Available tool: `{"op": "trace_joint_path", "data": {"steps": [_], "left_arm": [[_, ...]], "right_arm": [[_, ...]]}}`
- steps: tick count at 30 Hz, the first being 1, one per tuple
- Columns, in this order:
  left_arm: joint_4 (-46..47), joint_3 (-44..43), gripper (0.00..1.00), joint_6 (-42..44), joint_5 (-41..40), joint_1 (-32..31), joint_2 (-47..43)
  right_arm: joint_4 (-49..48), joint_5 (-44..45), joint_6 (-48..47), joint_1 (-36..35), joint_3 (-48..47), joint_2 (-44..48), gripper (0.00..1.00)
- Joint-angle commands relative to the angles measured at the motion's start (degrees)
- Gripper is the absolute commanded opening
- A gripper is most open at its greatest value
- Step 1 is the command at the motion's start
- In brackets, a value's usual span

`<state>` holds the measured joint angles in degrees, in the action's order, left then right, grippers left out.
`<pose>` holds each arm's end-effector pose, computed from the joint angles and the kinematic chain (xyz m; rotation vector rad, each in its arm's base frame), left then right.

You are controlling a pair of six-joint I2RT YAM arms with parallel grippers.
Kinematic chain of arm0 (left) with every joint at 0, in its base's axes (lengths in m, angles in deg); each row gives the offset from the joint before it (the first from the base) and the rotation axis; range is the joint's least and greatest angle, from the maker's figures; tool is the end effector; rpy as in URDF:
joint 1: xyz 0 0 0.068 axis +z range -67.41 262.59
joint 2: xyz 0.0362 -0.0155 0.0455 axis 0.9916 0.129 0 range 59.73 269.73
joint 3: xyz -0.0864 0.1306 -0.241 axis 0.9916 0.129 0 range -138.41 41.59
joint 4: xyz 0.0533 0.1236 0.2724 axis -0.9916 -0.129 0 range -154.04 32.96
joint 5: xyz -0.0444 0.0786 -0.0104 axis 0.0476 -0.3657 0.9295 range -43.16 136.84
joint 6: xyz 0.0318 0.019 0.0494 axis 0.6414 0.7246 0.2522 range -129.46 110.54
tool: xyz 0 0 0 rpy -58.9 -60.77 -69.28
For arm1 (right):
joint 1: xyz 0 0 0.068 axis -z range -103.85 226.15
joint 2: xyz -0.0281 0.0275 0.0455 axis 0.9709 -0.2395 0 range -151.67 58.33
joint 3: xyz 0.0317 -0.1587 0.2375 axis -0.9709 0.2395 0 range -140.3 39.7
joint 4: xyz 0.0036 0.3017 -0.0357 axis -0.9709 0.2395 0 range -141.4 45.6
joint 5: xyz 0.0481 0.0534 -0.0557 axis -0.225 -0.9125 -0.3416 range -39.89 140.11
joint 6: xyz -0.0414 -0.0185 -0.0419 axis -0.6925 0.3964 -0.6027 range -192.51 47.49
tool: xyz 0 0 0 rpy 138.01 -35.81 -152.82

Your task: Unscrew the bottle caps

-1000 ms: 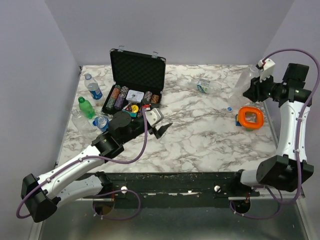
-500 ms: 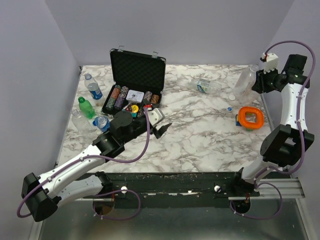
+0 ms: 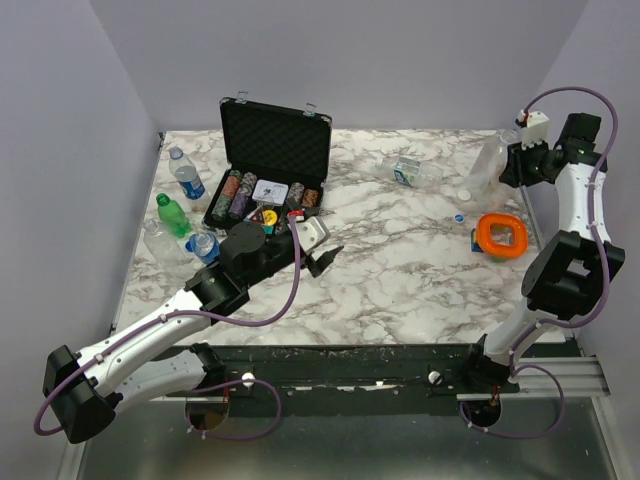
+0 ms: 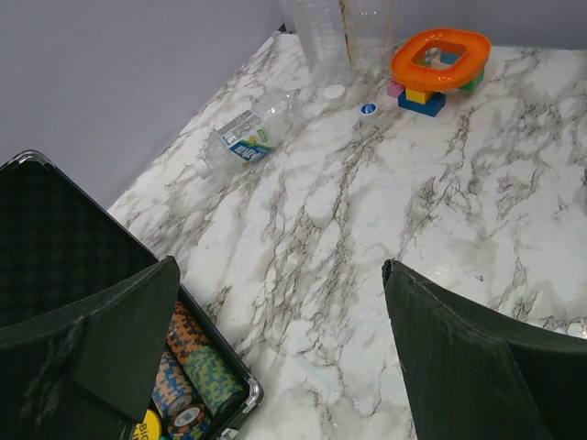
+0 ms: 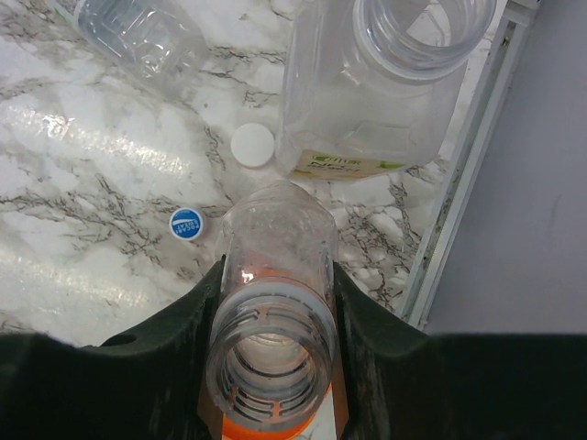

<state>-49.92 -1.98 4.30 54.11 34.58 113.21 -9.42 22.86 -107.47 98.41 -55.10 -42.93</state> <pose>0.1761 -0.2045 0.3411 0.9300 1.3612 -0.5613 0.4206 -0.1492 0.3279 -0.4625 2.2525 0.0712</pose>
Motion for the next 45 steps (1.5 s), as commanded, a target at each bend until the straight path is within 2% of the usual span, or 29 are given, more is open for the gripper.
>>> {"op": "trace_joint_path", "data": {"steps": [1,13,18,23,28,29,32,33,39,45], "left_arm": [[-0.61,-0.46,0.99,0.57,-0.68,0.02,0.14],[-0.61,-0.55,0.99,0.74,-0.85,0.02,0.4],[-0.7,-0.55,0.99,0.83,-0.85,0.02,0.32],[-0.79,-0.55,0.99,0.74,-0.76,0.02,0.32],[-0.87,-0.64,0.99,0.83,-0.85,0.02,0.14],[-0.79,-0.64,0.99,0.92,-0.85,0.02,0.05],[-0.96,-0.64,0.99,0.83,-0.85,0.02,-0.04],[-0.96,-0.72,0.99,0.83,-0.85,0.02,-0.12],[-0.96,-0.73,0.99,0.83,-0.85,0.02,-0.39],[-0.96,-0.64,0.99,0.74,-1.2,0.02,-0.56]], "right_arm": [[-4.97,1.58,1.38,0.41,1.11,-1.66,0.31],[-4.1,1.4,0.86,0.41,2.25,-5.53,0.39],[-2.43,0.62,-0.37,0.41,2.17,-5.36,0.5],[-1.55,0.26,-1.16,0.5,2.43,-4.48,0.71],[-1.11,0.0,-0.99,0.5,2.52,-3.08,0.78],[-1.02,0.0,-1.07,0.5,2.43,-2.55,0.86],[-0.67,0.17,-1.34,0.41,1.99,-0.79,0.87],[-0.41,0.61,-1.6,0.41,1.73,0.08,0.96],[1.96,1.85,-3.45,0.41,-0.64,4.65,0.99],[9.16,-1.4,-6.43,0.41,-6.61,5.8,1.0]]}}
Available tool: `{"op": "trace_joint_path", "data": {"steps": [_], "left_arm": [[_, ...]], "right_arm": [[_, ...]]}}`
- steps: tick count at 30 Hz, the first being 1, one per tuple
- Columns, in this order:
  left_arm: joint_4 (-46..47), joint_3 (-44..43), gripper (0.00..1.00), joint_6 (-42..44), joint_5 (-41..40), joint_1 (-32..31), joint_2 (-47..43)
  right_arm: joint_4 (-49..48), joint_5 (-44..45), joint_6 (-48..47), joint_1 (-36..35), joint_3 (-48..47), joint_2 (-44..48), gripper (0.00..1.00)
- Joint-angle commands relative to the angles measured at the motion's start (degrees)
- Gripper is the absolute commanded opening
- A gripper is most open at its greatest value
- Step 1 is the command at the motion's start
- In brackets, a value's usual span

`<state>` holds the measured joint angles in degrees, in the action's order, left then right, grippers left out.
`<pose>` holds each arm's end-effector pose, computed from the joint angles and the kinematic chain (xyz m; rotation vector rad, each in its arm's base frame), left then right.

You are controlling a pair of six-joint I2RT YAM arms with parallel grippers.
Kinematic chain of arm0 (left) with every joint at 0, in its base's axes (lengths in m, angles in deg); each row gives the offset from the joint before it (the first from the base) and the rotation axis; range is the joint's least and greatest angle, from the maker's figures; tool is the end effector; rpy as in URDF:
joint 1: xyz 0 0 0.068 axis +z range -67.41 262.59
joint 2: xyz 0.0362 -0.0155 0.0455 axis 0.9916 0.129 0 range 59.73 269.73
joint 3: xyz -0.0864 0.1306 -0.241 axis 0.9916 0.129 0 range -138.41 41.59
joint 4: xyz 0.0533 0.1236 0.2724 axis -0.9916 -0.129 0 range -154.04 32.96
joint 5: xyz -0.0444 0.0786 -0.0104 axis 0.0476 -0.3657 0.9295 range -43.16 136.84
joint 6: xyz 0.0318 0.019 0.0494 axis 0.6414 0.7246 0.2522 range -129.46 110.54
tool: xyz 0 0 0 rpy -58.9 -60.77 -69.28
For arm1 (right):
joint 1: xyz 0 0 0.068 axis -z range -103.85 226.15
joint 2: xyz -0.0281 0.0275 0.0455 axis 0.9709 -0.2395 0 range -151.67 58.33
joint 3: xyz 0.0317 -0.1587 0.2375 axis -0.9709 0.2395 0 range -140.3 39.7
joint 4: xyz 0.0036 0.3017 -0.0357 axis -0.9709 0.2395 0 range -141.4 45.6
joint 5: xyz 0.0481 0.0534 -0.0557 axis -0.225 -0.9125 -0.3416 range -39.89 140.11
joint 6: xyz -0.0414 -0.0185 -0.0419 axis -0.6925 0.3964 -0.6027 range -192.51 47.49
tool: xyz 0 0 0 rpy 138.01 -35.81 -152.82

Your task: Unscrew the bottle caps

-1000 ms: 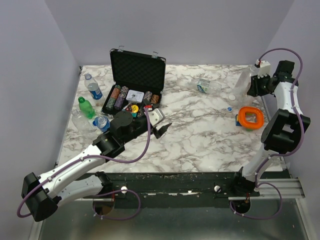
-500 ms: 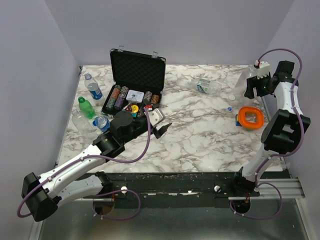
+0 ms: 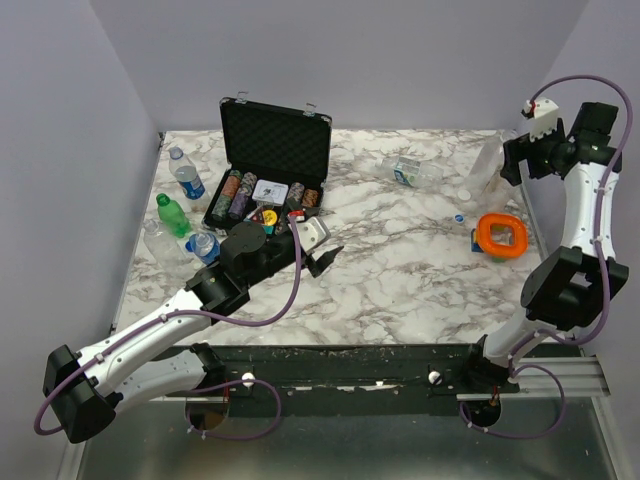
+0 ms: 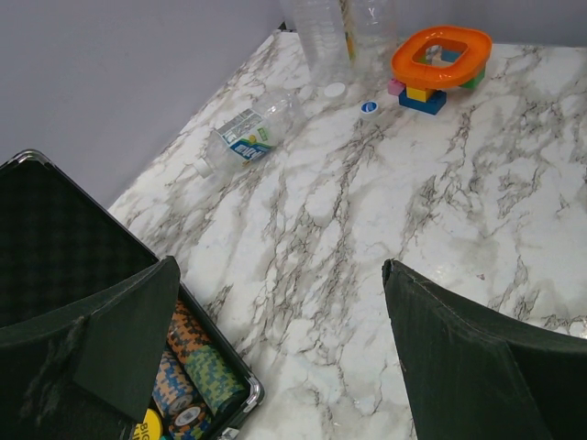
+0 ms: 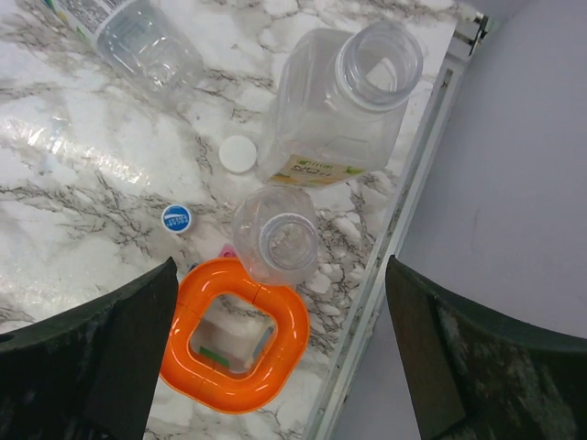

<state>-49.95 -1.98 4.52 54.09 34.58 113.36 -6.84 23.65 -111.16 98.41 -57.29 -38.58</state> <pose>0.1765 -0.2050 0.3404 0.9337 1.3620 -0.5577 0.4019 -0.1422 0.3699 -0.5374 2.1836 -0.0224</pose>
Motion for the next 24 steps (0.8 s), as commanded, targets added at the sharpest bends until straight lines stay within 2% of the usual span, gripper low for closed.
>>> {"op": "trace_joint_path", "data": {"steps": [1,7,11,13,17,24], "left_arm": [[-0.94,-0.64,0.99,0.52,-1.36,0.02,-0.8],[-1.03,-0.46,0.99,0.87,-2.67,0.02,-0.8],[-1.12,-0.55,0.99,1.05,-3.64,0.11,-0.8],[-1.38,-0.72,0.99,0.7,-4.34,0.2,-0.81],[-3.31,-2.39,0.99,-1.76,-6.19,0.9,-0.1],[-5.95,-5.03,0.99,-6.24,-5.05,4.5,2.09]], "right_arm": [[7.55,-3.24,-3.18,0.33,-5.31,1.8,1.0],[12.83,-8.6,-7.48,-1.95,-9.7,3.91,1.0],[16.26,-9.23,-10.12,-6.16,-11.91,3.92,1.0],[17.58,-7.04,-11.7,-10.29,-11.73,3.22,1.0],[16.18,3.32,-11.71,-19.43,-10.41,-0.55,1.0],[12.85,14.66,-9.42,-26.21,-19.01,-16.54,1.0]]}}
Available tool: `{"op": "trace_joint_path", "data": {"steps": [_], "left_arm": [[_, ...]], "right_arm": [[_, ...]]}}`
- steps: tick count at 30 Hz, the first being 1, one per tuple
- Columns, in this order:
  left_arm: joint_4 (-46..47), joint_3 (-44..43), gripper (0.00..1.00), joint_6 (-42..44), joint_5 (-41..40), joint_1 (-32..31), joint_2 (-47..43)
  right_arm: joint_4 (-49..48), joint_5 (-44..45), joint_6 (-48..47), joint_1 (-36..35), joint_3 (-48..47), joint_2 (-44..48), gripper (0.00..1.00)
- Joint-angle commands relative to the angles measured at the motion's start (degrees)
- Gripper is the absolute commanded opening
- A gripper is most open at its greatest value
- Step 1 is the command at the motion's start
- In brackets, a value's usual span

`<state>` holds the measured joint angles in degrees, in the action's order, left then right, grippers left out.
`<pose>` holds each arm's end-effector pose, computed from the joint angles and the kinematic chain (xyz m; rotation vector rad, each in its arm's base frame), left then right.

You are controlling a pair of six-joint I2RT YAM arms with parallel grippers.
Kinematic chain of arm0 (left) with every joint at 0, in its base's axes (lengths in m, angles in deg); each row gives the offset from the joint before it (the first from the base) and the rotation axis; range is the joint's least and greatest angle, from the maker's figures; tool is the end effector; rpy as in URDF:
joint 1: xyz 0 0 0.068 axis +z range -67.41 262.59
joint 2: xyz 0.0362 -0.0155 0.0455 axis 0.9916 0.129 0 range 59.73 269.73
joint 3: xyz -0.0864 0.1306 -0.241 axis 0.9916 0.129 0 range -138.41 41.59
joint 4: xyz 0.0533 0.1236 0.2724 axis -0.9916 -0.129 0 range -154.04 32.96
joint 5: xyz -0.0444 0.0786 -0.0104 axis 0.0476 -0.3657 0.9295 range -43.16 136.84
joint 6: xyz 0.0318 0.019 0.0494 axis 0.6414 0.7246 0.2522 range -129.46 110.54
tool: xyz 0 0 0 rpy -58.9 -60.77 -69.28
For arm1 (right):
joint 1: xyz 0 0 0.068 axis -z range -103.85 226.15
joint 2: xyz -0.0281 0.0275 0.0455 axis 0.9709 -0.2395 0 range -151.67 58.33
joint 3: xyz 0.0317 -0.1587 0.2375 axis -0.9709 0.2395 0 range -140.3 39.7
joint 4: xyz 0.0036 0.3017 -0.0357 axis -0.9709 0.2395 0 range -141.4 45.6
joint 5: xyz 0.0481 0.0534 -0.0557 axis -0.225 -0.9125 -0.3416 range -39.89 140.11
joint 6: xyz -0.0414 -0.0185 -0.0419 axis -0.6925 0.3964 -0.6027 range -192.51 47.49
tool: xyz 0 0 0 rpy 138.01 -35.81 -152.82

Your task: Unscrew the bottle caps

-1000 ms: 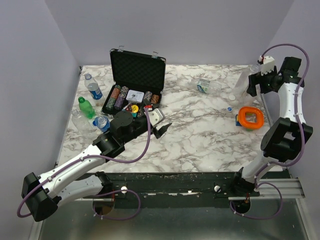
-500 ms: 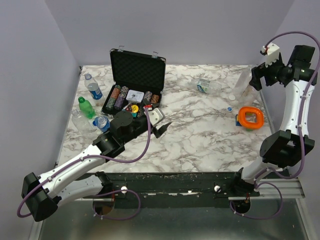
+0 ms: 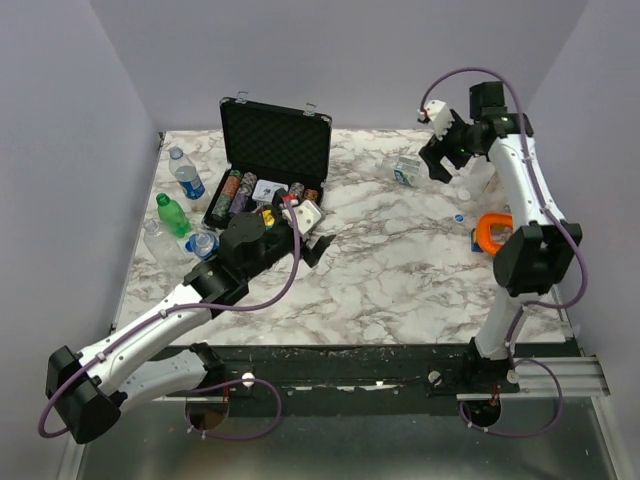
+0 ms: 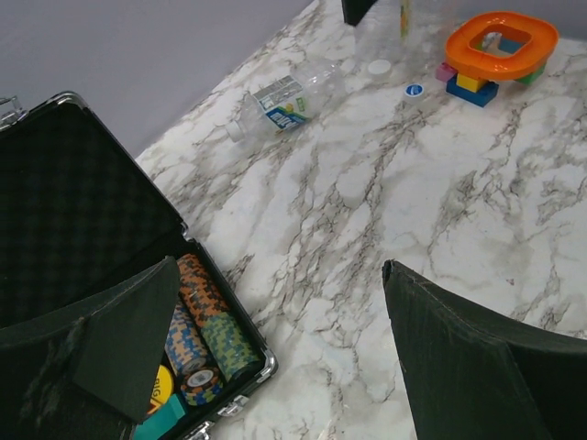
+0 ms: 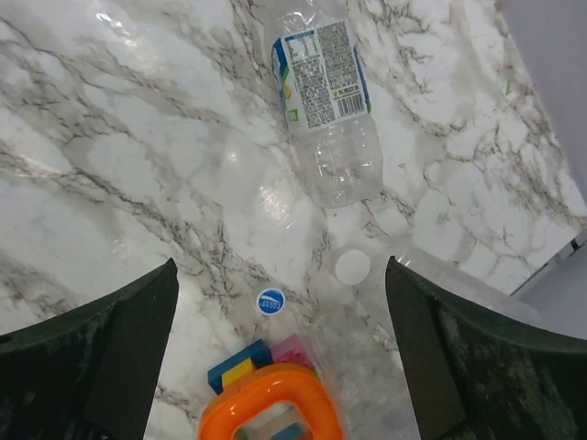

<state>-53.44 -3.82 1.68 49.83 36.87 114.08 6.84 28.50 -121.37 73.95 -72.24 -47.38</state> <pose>0.1888 -0.1972 0.3433 0.8387 1.4651 -0.4988 0.4483 0.0343 0.3808 -1.1716 2.0889 0.0931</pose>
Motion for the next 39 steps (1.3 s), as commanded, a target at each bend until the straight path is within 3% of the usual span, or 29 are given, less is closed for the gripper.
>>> {"op": "trace_joint_path", "data": {"steps": [1,7,15,31,33,39], "left_arm": [[-2.71,-3.37,0.99,-3.23,-0.87,2.47,1.64],[-2.89,-2.93,0.99,-1.73,-2.37,2.65,2.08],[-2.89,-2.76,0.99,-1.29,-2.19,2.65,3.13],[-2.89,-2.58,0.99,-0.94,-1.84,2.65,4.19],[-2.89,-2.58,0.99,-0.94,-2.01,2.65,4.19],[-2.81,-2.58,0.99,-0.94,-1.93,2.65,4.19]], "right_arm": [[-1.45,11.05,0.61,-2.45,-5.21,-9.76,1.0],[-4.88,13.6,1.84,-4.04,-14.79,-21.71,1.0],[-9.98,16.77,-0.62,-6.42,-18.84,-30.33,1.0],[-12.98,16.95,-4.22,-7.21,-20.25,-38.34,0.98],[-11.75,15.9,-4.49,-7.21,-20.51,-38.69,0.93],[-10.07,13.43,-3.79,-7.21,-20.34,-36.68,0.49]]}}
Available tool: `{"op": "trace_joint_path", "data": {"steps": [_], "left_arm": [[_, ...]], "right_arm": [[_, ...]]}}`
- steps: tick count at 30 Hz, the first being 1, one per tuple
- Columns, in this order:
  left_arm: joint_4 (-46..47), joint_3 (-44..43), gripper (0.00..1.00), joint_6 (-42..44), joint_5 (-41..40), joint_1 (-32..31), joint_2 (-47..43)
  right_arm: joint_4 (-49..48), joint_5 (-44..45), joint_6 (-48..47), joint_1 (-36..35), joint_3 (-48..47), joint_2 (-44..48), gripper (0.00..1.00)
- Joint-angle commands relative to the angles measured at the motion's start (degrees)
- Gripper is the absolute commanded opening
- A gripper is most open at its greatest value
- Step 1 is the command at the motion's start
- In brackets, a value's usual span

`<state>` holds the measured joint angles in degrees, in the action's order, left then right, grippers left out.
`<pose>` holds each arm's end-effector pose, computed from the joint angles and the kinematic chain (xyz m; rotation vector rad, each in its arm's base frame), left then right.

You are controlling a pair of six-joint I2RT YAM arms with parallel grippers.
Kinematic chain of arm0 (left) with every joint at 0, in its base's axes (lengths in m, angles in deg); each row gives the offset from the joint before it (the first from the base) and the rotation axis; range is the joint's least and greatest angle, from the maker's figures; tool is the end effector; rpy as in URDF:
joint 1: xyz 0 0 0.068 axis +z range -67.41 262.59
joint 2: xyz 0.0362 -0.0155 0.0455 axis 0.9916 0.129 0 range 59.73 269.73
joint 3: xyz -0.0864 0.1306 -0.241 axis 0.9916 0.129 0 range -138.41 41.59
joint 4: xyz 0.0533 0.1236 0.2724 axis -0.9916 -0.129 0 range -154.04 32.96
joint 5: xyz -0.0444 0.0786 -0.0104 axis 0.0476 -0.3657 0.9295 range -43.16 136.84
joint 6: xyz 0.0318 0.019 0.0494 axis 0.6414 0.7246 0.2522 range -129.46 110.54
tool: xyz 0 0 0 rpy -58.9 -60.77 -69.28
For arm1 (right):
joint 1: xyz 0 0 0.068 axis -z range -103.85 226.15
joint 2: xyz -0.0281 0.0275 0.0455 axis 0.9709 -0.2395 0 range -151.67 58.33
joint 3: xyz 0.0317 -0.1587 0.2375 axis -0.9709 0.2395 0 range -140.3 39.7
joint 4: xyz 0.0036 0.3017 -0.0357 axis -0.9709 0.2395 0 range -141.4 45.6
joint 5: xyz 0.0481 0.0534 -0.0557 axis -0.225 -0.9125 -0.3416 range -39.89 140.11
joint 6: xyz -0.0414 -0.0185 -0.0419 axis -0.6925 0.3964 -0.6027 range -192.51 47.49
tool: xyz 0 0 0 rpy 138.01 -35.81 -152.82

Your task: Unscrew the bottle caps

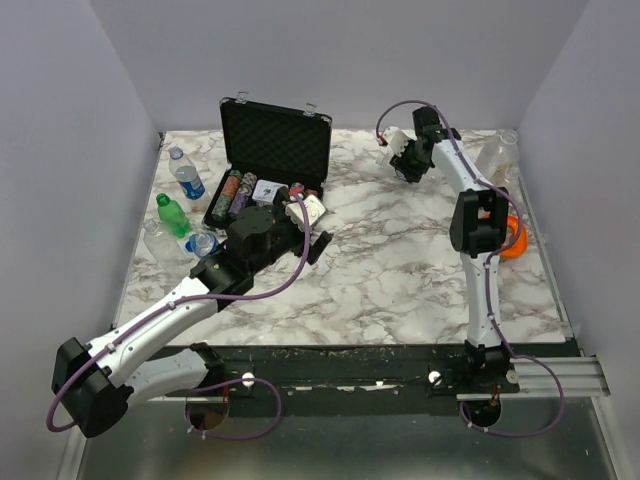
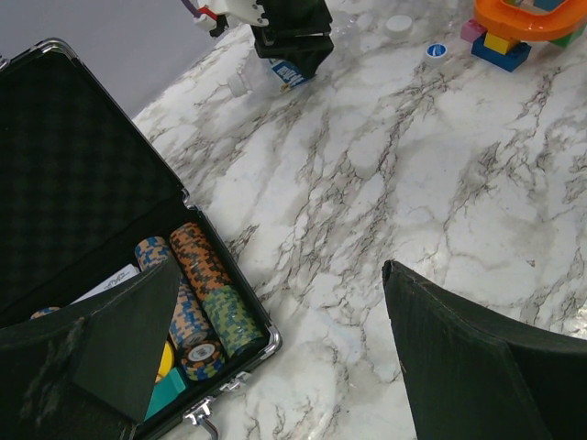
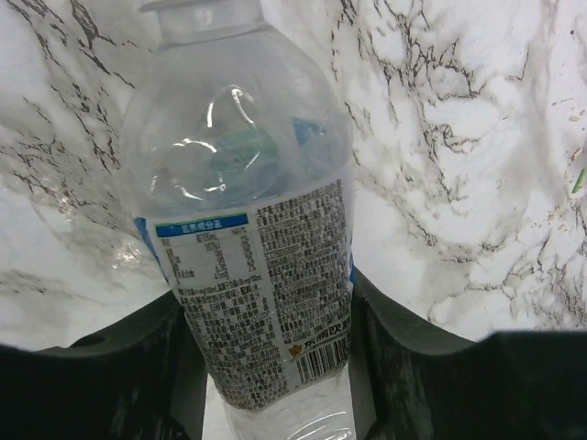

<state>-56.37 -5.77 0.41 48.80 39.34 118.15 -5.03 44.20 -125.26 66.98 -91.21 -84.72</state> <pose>0.2089 -0.1988 0.3328 0.8157 1.5754 -0.4535 0.5934 0.1005 0.1764 -1.3647 2.2017 -0.1469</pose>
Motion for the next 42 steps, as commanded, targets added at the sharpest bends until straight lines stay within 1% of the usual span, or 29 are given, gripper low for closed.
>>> {"op": "trace_joint_path", "data": {"steps": [1,2,6,10,12,15,17,20,23,25,26,28,30,32,34,36,38,39,42], "left_arm": [[0.21,-0.64,0.99,0.15,-0.81,0.18,0.12],[0.21,-0.64,0.99,0.06,-0.73,0.09,0.12],[0.48,-0.55,0.99,-0.37,-0.46,0.18,-0.05],[1.35,-0.37,0.99,-1.43,0.41,0.18,-0.49],[1.7,-0.37,0.99,-2.39,0.94,0.26,-0.67],[2.58,-0.2,0.99,-4.5,2.08,0.62,-1.11],[3.02,-0.2,0.99,-5.21,4.27,0.88,-1.81],[2.85,-0.19,0.99,-4.51,9.88,1.06,-3.39],[3.73,0.68,0.99,-5.55,20.5,1.06,-5.06],[3.73,0.95,0.99,-8.54,28.67,1.06,-5.59],[4.08,1.38,0.99,-11.42,33.76,0.97,-5.59],[6.0,3.31,0.99,-17.05,38.98,0.88,-6.2],[8.37,5.77,0.99,-21.19,41.98,-0.25,-7.08],[9.87,8.32,0.99,-20.6,39.37,-3.76,-9.45],[8.57,9.64,0.99,-14.56,33.06,-9.28,-11.38],[4.98,8.6,0.99,-8.41,25.94,-13.69,-10.78],[1.11,6.84,0.99,-4.96,20.75,-15.99,-8.5],[0.13,6.23,0.99,-3.47,19.41,-16.6,-7.71],[0.21,5.52,0.98,-1.09,16.6,-18.27,-5.68]], "right_arm": [[1.97,-2.52,0.37,-0.24,-1.36,1.36,0.46],[2.14,-3.05,0.8,-0.24,-1.28,1.97,0.43],[3.9,-7.17,2.74,-0.24,-0.4,6.97,0.41],[6.36,-15.33,5.37,-0.5,4.07,15.49,0.4],[7.42,-21.04,5.99,-0.85,8.9,21.81,0.39],[9.26,-29.92,6.61,-1.11,19.96,30.86,0.37],[9.27,-36.24,6.87,-1.2,28.91,38.41,0.36],[6.55,-42.23,7.14,-1.2,44.82,50.63,0.36],[4.35,-45.23,6.09,-1.2,57.92,61.28,0.34],[3.64,-45.85,4.68,-1.2,64.35,67.17,0.34],[3.29,-46.2,3.81,-1.2,67.25,70.24,0.34],[2.94,-47.25,1.09,-1.2,71.56,75.17,0.34],[2.68,-47.96,-0.94,-1.29,74.74,79.3,0.35],[1.71,-47.79,-2.52,-1.38,77.29,82.38,0.35],[1.44,-47.0,-3.76,-1.9,78.96,84.24,0.35],[0.48,-46.56,-4.11,-2.61,81.94,85.73,0.34],[1.26,-45.95,-6.56,-3.48,84.41,86.96,0.35],[1.35,-45.07,-6.57,-3.84,84.59,87.66,0.35],[0.22,-44.45,-6.05,-3.93,85.03,89.34,0.35]]}}
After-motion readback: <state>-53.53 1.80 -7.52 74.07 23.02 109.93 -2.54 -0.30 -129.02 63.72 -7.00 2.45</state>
